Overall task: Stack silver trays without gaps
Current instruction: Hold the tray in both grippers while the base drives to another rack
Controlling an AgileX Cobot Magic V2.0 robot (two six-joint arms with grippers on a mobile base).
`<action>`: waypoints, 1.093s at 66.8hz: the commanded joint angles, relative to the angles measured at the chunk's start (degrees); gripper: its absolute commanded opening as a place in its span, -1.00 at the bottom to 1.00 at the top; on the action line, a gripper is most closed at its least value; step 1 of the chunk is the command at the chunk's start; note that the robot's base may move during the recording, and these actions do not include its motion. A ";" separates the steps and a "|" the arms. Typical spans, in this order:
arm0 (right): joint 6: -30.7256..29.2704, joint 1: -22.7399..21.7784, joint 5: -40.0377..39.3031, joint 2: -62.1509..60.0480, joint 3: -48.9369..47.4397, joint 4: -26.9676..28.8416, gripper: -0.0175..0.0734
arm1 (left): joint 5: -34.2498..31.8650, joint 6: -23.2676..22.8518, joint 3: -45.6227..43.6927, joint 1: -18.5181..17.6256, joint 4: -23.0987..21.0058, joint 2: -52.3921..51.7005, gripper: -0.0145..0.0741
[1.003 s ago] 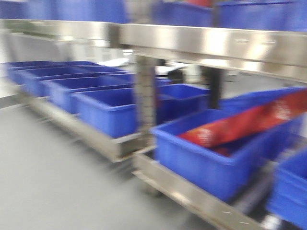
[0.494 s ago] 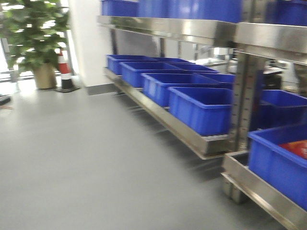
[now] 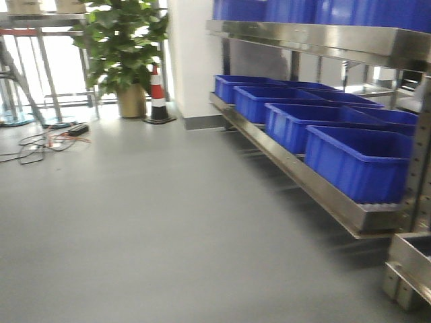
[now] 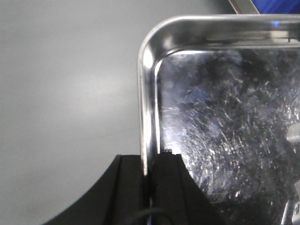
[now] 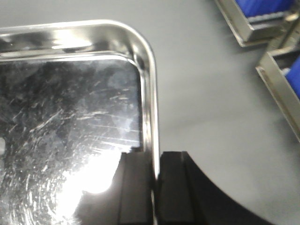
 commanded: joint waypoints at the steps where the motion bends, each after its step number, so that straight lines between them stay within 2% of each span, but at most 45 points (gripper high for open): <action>1: -0.15 0.49 -7.00 -0.12 -0.41 0.78 -0.65 | -5.75 0.73 -0.74 -1.28 -1.55 0.22 -0.71; 73: -0.15 0.49 -7.00 -0.12 -0.41 0.78 -0.65 | -5.75 0.73 -0.74 -1.28 -1.55 0.22 -0.71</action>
